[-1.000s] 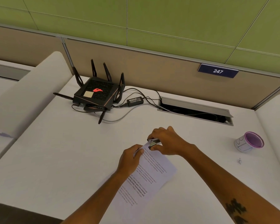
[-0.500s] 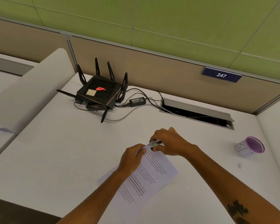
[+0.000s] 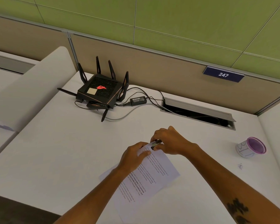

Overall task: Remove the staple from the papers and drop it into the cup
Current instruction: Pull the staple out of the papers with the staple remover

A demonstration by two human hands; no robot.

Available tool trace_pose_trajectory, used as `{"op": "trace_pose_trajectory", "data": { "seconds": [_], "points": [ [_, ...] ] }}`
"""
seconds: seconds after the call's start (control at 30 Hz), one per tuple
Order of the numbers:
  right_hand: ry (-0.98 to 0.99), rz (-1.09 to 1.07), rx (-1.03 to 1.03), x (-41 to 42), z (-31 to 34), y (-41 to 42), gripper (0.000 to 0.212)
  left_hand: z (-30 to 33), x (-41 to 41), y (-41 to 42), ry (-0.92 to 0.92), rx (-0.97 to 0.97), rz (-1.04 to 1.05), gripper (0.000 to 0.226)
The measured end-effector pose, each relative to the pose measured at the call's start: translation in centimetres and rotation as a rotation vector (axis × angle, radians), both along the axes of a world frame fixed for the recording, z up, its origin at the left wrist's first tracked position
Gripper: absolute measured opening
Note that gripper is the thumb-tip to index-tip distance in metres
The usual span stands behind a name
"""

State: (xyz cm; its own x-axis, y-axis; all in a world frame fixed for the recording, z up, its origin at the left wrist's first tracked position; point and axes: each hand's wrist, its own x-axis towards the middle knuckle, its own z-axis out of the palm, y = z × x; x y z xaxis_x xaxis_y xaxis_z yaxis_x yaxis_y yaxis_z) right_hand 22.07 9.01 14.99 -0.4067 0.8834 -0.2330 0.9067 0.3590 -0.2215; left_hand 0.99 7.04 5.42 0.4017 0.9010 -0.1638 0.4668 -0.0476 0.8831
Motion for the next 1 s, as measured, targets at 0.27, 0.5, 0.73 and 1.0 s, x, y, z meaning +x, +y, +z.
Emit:
{"op": "trace_pose_trajectory", "data": {
  "seconds": [0.27,0.5,0.73,1.0],
  "points": [
    [-0.001,0.012,0.035,-0.3,0.1,-0.2,0.024,0.6,0.8,0.3,-0.064,-0.014,-0.022,0.048],
    [-0.004,0.045,0.077,-0.4,0.4,-0.3,0.021,1.3,1.1,0.4,-0.096,-0.023,-0.019,0.036],
    [-0.027,0.098,0.102,-0.7,1.2,-0.3,0.020,1.0,1.5,-0.2,-0.161,0.020,0.023,0.028],
    [-0.036,0.125,0.119,-0.4,1.2,-0.6,0.020,1.4,1.5,-0.5,-0.167,-0.011,0.019,0.025]
  ]
}}
